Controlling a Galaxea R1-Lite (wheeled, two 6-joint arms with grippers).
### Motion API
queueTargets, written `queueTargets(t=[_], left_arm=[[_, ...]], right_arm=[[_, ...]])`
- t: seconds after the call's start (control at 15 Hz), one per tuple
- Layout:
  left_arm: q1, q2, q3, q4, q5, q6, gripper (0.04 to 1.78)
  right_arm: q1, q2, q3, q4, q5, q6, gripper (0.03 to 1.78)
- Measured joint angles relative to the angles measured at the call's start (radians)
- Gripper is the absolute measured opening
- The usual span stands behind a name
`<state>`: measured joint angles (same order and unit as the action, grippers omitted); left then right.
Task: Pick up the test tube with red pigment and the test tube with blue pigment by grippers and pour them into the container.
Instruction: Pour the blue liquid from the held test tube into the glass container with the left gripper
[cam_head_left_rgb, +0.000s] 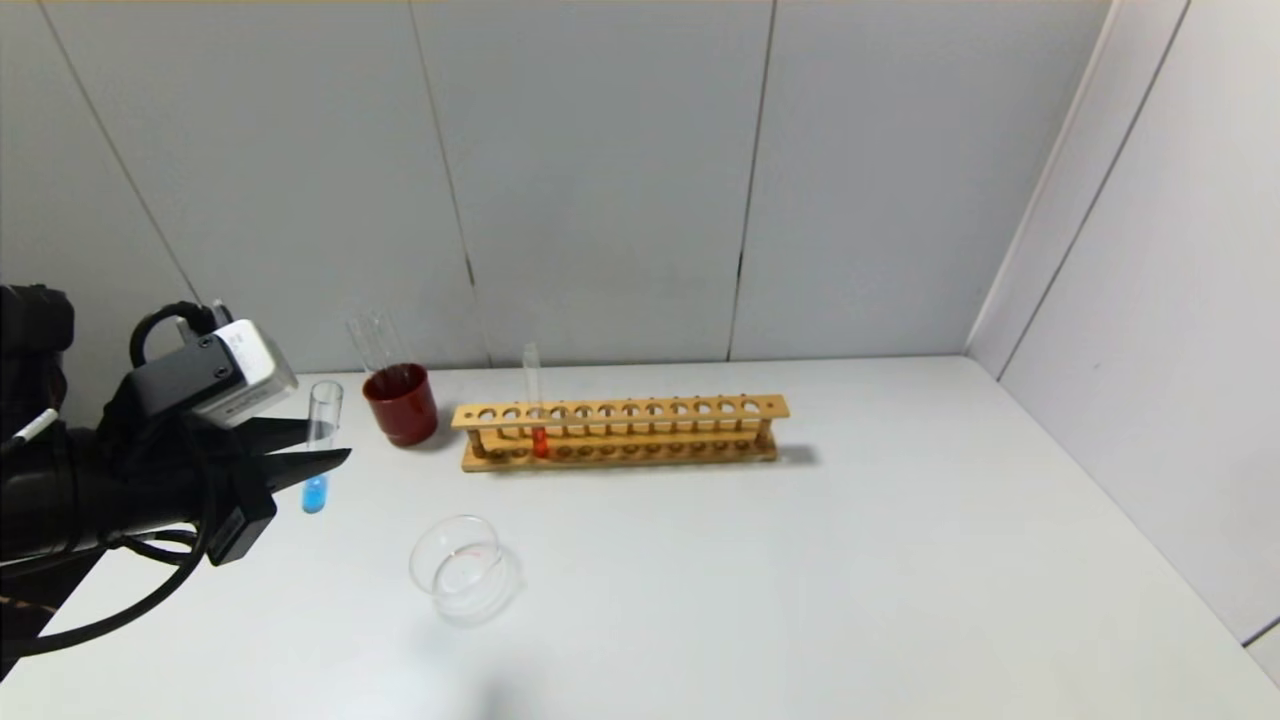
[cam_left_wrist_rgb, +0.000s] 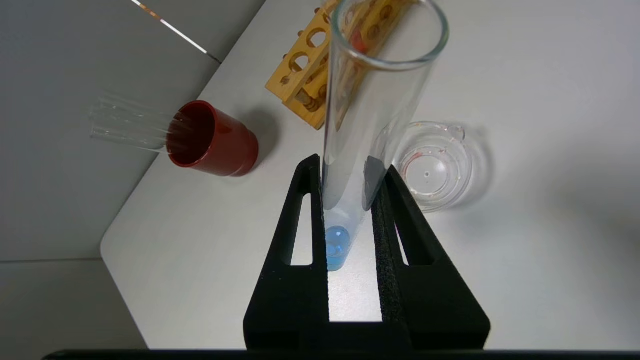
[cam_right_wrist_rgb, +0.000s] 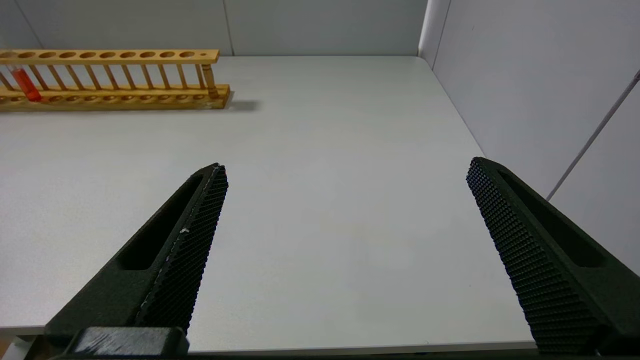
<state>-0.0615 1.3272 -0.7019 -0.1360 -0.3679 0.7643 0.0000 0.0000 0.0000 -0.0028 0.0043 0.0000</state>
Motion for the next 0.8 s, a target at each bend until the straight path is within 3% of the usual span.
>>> queueTargets(t=[0.33, 0.8], left_arm=[[0.025, 0.025, 0.002, 0.032, 0.071, 0.162, 0.32], [0.037, 0.054, 0.008, 0.03, 0.072, 0.269, 0.32]], right_arm=[[0.0, 0.0, 0.0, 0.0, 0.0, 0.0, 1.75], [0.0, 0.0, 0.0, 0.0, 0.0, 0.0, 1.75]])
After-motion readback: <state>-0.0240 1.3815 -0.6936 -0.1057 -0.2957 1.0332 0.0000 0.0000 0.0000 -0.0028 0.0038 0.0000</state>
